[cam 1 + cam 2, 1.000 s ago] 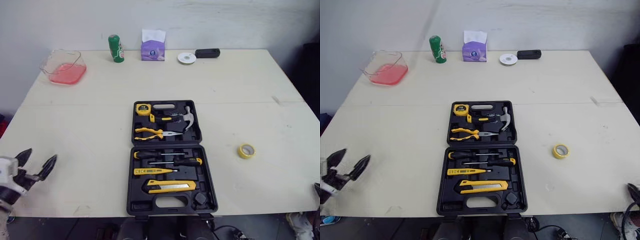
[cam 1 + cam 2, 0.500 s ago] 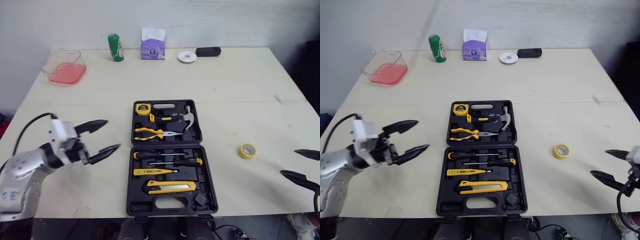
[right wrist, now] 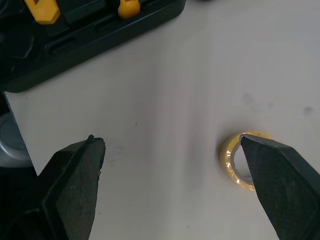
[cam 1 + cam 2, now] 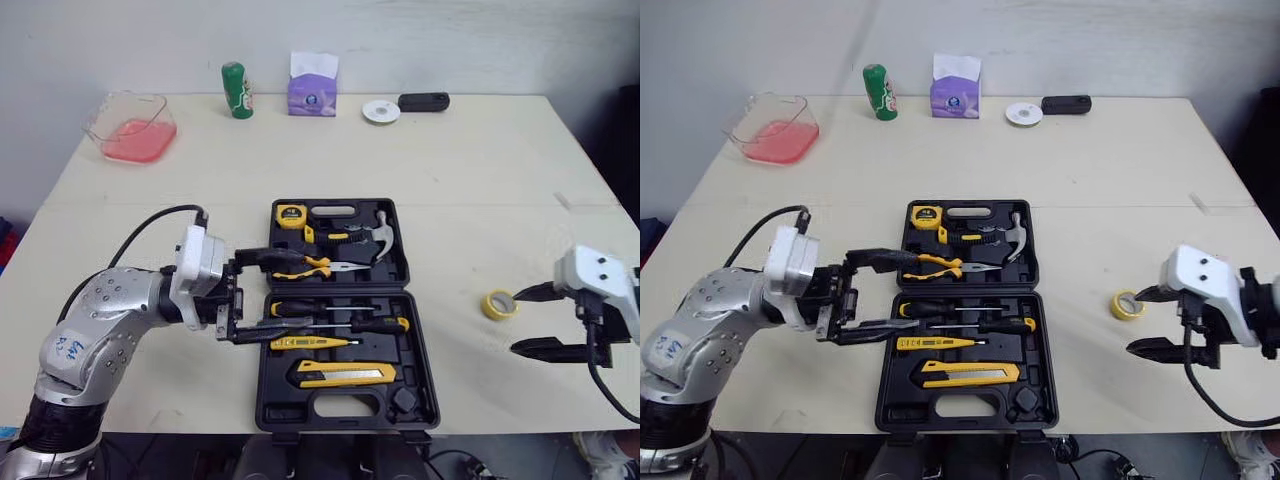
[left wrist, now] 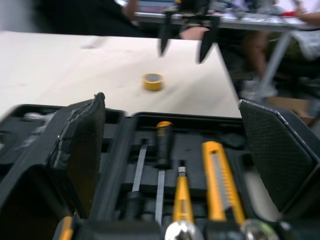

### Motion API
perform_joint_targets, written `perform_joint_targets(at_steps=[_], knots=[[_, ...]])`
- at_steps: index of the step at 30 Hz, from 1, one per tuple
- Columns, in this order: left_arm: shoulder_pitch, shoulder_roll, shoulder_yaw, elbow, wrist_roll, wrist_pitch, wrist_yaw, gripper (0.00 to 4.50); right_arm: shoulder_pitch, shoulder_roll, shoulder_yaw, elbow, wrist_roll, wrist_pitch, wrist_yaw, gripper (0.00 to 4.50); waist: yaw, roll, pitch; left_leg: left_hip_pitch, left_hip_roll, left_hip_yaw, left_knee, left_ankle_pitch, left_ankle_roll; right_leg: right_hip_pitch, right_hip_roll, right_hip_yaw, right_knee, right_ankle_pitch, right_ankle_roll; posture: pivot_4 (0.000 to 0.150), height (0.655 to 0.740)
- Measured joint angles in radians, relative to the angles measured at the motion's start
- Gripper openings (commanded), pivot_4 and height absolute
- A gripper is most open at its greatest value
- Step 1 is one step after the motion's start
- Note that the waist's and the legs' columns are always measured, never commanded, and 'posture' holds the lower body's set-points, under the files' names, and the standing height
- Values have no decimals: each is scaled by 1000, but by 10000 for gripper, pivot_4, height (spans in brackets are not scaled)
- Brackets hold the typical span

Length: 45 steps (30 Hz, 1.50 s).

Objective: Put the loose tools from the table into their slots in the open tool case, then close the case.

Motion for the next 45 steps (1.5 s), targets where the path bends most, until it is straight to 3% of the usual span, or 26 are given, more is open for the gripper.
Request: perform_joint_targets(at_steps=[11,18,43,45], knots=[[-3,-16,-14,-75,-25,28,22,44631,-260,1,276,74,-142,-2,23,45000,-5,0,3,-1,0,0,4,1,0,0,6,0,1,0,0,1500,7400],[14,-16,-22,-79,-19,24,15,44631,-367,78,391,159,-224,-17,36,45000,-7,1,3,-1,1,0,6,1,0,0,6,1,4,0,0,1500,7400],[14,-3,-37,-116,0,12,-8,44631,-449,181,474,236,-372,-32,48,45000,-8,2,4,-1,1,0,12,0,0,0,6,2,8,0,0,1500,7400],[15,-3,-37,-115,0,12,-10,45000,-452,181,475,238,-382,-32,49,39393,-8,2,4,-1,1,0,12,0,0,0,6,1,8,0,0,1500,7400]])
